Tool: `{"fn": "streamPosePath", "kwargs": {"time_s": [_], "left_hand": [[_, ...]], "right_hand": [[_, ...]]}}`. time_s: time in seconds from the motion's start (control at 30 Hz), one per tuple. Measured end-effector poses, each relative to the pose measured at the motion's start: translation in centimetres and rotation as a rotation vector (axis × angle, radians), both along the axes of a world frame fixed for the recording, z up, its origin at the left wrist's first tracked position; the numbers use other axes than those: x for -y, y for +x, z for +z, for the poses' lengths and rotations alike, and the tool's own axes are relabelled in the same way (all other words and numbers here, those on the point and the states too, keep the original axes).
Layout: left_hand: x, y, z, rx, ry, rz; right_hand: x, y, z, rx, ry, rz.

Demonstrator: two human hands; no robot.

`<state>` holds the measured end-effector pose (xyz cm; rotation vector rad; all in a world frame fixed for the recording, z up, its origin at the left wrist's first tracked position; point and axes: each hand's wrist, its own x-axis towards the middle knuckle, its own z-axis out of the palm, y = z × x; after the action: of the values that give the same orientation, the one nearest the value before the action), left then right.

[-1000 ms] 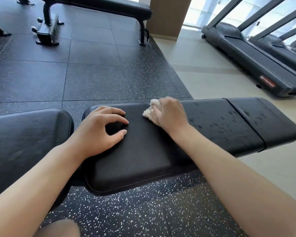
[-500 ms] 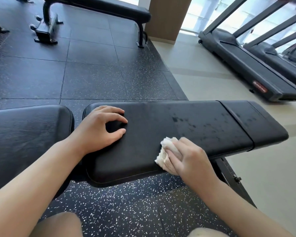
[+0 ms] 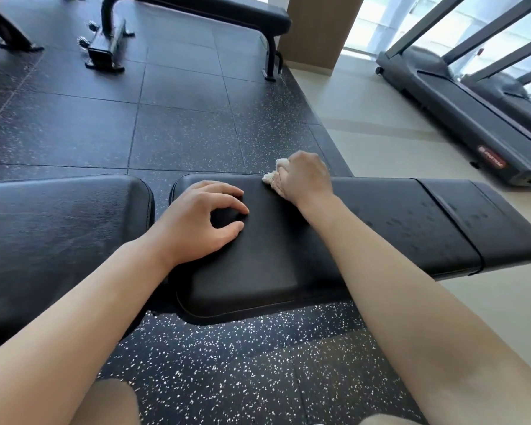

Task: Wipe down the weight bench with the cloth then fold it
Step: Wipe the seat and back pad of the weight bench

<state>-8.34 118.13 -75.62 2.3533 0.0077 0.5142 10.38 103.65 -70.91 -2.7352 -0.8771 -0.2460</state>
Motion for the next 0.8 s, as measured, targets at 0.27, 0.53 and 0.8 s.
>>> {"fn": "streamPosePath", "kwargs": {"time_s": [0.27,0.53,0.8], "left_hand": [[0.0,-0.1,0.0,0.019,-0.041,0.017],[0.7,0.1,-0.1,0.008,0.019,-0.005],[0.3,-0.4,0.0,0.025,-0.027,0.03]], "right_hand": [[8.3,-11.1,-0.1,-0.016,0.152,0.333],[16.3,-13.3,-1.1,-0.007,0.144,0.453],[8.5,-4.5,-0.9,0.074,0.118,0.182]]}}
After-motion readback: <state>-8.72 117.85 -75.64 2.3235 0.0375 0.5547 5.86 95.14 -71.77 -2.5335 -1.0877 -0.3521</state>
